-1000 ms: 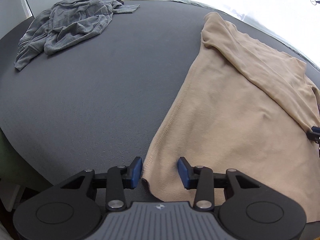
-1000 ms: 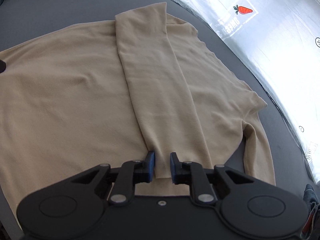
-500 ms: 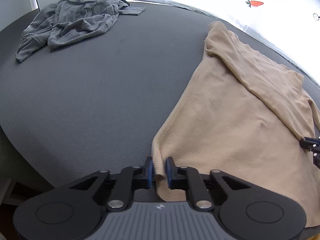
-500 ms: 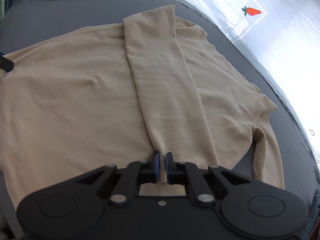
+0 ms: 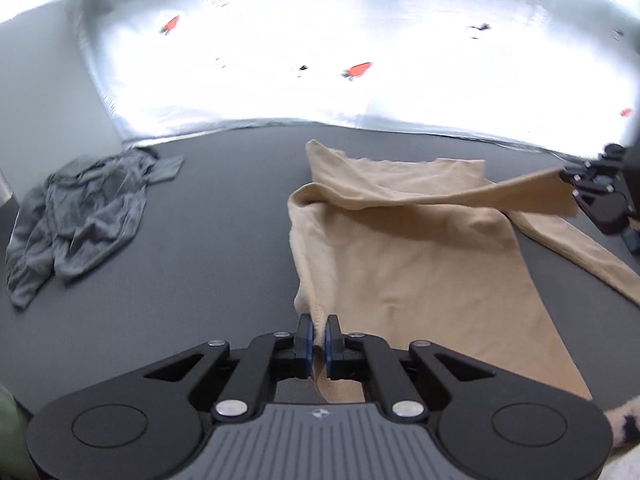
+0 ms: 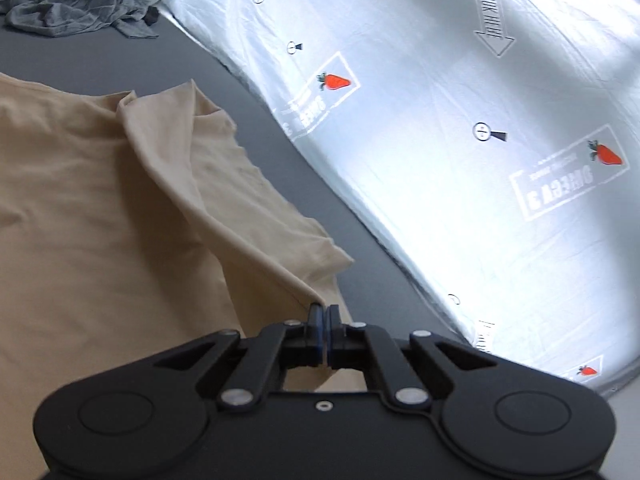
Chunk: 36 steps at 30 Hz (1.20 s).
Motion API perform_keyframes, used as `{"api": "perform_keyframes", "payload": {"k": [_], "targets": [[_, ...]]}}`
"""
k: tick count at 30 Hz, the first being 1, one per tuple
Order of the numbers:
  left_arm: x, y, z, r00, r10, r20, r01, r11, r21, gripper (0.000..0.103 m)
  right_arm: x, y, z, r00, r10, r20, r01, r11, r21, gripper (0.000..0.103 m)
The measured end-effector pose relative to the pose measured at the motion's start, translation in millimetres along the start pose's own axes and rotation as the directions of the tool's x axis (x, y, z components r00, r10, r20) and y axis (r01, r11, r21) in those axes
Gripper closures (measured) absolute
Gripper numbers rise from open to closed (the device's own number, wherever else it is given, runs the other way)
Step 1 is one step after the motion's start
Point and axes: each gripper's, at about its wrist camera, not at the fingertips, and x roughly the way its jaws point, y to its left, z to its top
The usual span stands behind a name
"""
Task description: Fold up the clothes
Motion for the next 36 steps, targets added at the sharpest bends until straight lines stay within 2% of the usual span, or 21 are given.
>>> {"api": "perform_keyframes", "payload": {"k": [2, 4, 6, 7, 8, 10, 11, 12, 14, 16, 18, 19, 20, 22, 24, 26, 28, 31, 32, 34, 36], "targets": [[-12.8, -28.2, 6.4, 0.998, -0.062, 0.017, 0.059, 0.990, 0.131, 0.097, 1.4, -27.0, -9.4, 0.996, -0.085, -0.018, 0.085, 0.996, 0.013, 0.102], [-11.2, -55.0, 4.7, 0.990, -0.140, -0.005, 0.138, 0.966, 0.219, 0.096, 8.7, -48.2, -24.2, 0.986, -0.153, -0.060, 0.154, 0.988, 0.015, 0.102], [6.6, -78.9, -4.8, 0.979, -0.188, -0.078, 0.203, 0.938, 0.281, 0.095, 20.9, -66.1, -42.3, 0.975, -0.179, -0.129, 0.185, 0.982, 0.036, 0.102], [20.9, -88.9, -13.0, 0.972, -0.196, -0.127, 0.226, 0.927, 0.300, 0.091, 28.1, -71.9, -51.3, 0.970, -0.169, -0.172, 0.180, 0.982, 0.052, 0.101], [34.7, -96.3, -21.8, 0.966, -0.195, -0.168, 0.239, 0.921, 0.308, 0.091, 35.1, -75.1, -60.3, 0.964, -0.153, -0.216, 0.171, 0.983, 0.066, 0.098], [60.2, -107.9, -40.0, 0.952, -0.165, -0.259, 0.246, 0.914, 0.324, 0.087, 39.9, -75.7, -74.4, 0.954, -0.121, -0.273, 0.155, 0.982, 0.108, 0.078], [64.1, -110.0, -45.4, 0.949, -0.144, -0.280, 0.237, 0.912, 0.334, 0.085, 38.4, -75.0, -78.9, 0.953, -0.103, -0.285, 0.148, 0.979, 0.140, 0.063], [67.3, -111.9, -50.5, 0.946, -0.124, -0.299, 0.228, 0.911, 0.344, 0.082, 33.8, -73.3, -81.1, 0.956, -0.073, -0.285, 0.128, 0.975, 0.180, 0.059], [56.8, -105.1, -54.0, 0.953, -0.131, -0.275, 0.220, 0.919, 0.327, 0.073, 19.5, -66.6, -83.7, 0.964, 0.016, -0.266, 0.061, 0.958, 0.281, 0.057], [46.4, -89.2, -53.4, 0.958, -0.145, -0.249, 0.210, 0.943, 0.257, 0.056, 3.5, -57.0, -84.3, 0.964, 0.150, -0.221, -0.052, 0.916, 0.397, 0.056], [39.1, -69.9, -51.9, 0.966, -0.121, -0.230, 0.160, 0.974, 0.159, 0.055, -9.5, -40.0, -81.3, 0.936, 0.310, -0.168, -0.193, 0.849, 0.492, 0.055], [39.5, -61.5, -52.8, 0.967, -0.103, -0.234, 0.133, 0.984, 0.117, 0.055, -14.3, -28.8, -79.4, 0.905, 0.403, -0.133, -0.277, 0.797, 0.536, 0.055], [40.2, -53.4, -53.7, 0.967, -0.084, -0.240, 0.105, 0.992, 0.075, 0.055, -19.1, -17.7, -77.6, 0.866, 0.492, -0.093, -0.356, 0.736, 0.575, 0.055], [42.6, -41.8, -56.6, 0.966, -0.042, -0.256, 0.050, 0.998, 0.024, 0.055, -26.2, 2.0, -70.6, 0.776, 0.631, -0.020, -0.487, 0.619, 0.616, 0.055], [39.6, -34.7, -57.6, 0.966, 0.012, -0.257, -0.013, 1.000, 0.000, 0.055, -34.1, 21.7, -58.1, 0.670, 0.740, 0.050, -0.601, 0.502, 0.622, 0.055], [37.3, -26.7, -59.8, 0.965, 0.029, -0.260, -0.040, 0.998, -0.039, 0.055, -39.0, 39.7, -47.0, 0.554, 0.825, 0.109, -0.691, 0.383, 0.613, 0.054], [32.8, -18.8, -62.2, 0.964, 0.029, -0.263, -0.055, 0.994, -0.094, 0.055, -34.8, 52.9, -43.1, 0.465, 0.874, 0.142, -0.718, 0.279, 0.638, 0.048], [25.6, -9.4, -66.8, 0.963, 0.032, -0.269, -0.076, 0.985, -0.157, 0.055, -15.9, 73.8, -45.7, 0.362, 0.918, 0.162, -0.668, 0.134, 0.732, 0.044], [23.7, -7.1, -68.6, 0.961, 0.037, -0.273, -0.085, 0.983, -0.164, 0.055, -10.1, 81.3, -45.9, 0.339, 0.927, 0.160, -0.648, 0.107, 0.754, 0.044], [19.7, -3.0, -72.6, 0.958, 0.052, -0.282, -0.103, 0.981, -0.167, 0.055, -4.5, 93.2, -43.0, 0.318, 0.935, 0.158, -0.629, 0.083, 0.773, 0.047], [15.7, 2.5, -77.0, 0.954, 0.065, -0.291, -0.117, 0.979, -0.166, 0.055, -0.5, 102.9, -37.4, 0.291, 0.940, 0.178, -0.617, 0.042, 0.786, 0.062]]}}
